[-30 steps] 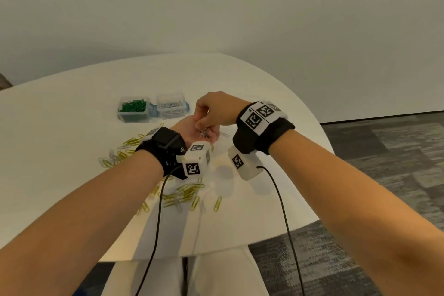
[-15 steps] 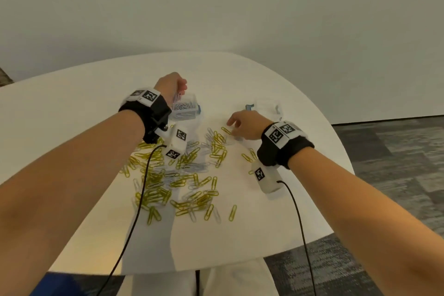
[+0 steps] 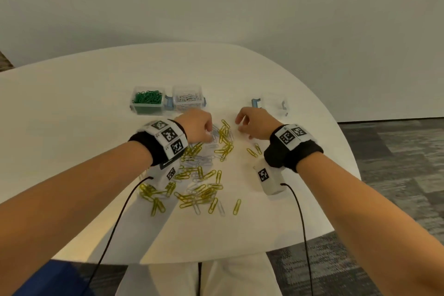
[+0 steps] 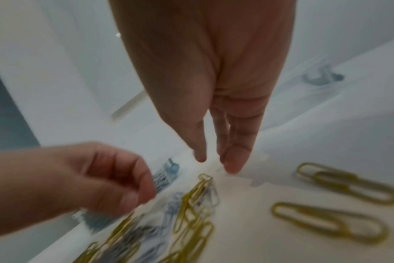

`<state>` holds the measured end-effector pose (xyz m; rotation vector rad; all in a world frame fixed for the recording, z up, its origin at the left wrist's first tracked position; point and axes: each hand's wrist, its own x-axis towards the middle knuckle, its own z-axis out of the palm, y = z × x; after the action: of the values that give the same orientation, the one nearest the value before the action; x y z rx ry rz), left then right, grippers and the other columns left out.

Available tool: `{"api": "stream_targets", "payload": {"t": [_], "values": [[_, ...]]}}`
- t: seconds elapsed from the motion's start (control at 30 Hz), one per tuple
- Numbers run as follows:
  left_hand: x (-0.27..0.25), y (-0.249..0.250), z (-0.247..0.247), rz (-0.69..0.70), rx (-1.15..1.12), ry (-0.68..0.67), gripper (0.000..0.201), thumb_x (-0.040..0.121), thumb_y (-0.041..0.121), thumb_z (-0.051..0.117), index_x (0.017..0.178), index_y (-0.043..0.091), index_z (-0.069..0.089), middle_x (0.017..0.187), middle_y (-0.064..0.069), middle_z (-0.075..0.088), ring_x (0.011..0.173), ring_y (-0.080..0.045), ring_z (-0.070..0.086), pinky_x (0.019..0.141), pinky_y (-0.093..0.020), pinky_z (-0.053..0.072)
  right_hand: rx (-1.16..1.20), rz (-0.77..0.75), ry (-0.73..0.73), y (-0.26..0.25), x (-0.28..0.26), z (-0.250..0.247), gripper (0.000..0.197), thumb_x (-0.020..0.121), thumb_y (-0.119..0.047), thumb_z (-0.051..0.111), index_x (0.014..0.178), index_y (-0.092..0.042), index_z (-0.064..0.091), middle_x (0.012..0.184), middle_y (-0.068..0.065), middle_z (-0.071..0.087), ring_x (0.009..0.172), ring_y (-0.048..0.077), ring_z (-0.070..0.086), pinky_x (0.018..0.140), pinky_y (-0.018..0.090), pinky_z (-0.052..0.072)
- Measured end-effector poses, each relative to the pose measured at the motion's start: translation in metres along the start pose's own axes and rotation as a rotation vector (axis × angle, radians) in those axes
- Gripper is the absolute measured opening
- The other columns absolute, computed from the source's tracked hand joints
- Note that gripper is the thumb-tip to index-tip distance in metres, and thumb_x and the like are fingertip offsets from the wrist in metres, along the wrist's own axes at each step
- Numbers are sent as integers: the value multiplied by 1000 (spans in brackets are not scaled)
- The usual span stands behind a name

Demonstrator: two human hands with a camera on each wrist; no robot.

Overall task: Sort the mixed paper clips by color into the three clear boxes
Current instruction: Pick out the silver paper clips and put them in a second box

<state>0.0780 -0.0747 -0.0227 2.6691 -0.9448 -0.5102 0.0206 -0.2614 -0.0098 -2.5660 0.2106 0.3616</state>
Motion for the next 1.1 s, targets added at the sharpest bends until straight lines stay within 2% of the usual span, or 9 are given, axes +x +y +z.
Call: {"api": "stream_targets", "payload": {"t": [0.13,0.2,0.4,0.57,0.7,0.8,0.93,1.0,1.1], "values": [[-1,2,9,2,166,-33,47,73,49,73,104,18,59,105,0,56,99,-20,53,86,-35,47,-141,62,-95,1,-5,4,48,85,-30,70,113,8,61,92,20,66,71,18,52,72,29,48],[-1,5,10,2,182,-37,44,73,48,74,102,18,60,102,1,57,96,-20,55,81,-33,47,-93,43,-45,-2,-3,11,49,84,-34,70,107,9,64,78,14,59,72,19,49,68,29,42],[1,10,14,5,94,-18,20,76,29,76,88,16,66,97,-3,66,88,-21,62,78,-33,51,-180,-16,-40,-14,15,22,25,83,-26,71,80,0,71,79,13,71,71,18,58,78,34,53],[2,13,13,26,156,-75,16,81,24,66,90,12,68,96,-6,66,86,-25,63,78,-37,54,-291,-52,-65,-7,16,16,15,88,-14,62,84,0,67,89,14,71,77,21,59,80,33,52],[2,13,7,103,148,-53,17,85,22,62,92,7,68,94,-5,67,87,-22,63,72,-29,48,16,-4,-49,16,7,5,14,89,-19,65,88,-5,67,79,7,68,67,14,60,75,25,51],[0,6,-1,33,-162,15,18,86,22,66,98,9,66,90,1,65,81,-14,61,70,-23,47,638,55,-67,29,-1,0,5,91,-12,62,91,-7,64,83,6,68,72,15,62,77,27,56],[-6,-6,-3,-197,-1286,-34,22,95,6,50,116,2,54,82,-7,57,71,-15,56,62,-22,51,1353,152,-106,25,-2,-6,18,98,-7,43,103,-3,60,75,5,54,66,15,52,59,23,52],[-8,-5,-4,-287,-1643,-40,15,95,5,40,101,3,53,78,-7,50,67,-16,51,56,-23,50,1212,213,-91,15,6,-5,20,98,-10,43,97,-2,61,72,6,50,62,15,48,55,23,45],[4,-1,-7,-395,-1634,-1,15,91,11,40,76,13,41,62,-2,43,53,-14,39,48,-23,37,375,117,-21,-3,24,3,19,93,-20,58,103,-6,65,81,3,57,66,12,49,60,23,42]]}}
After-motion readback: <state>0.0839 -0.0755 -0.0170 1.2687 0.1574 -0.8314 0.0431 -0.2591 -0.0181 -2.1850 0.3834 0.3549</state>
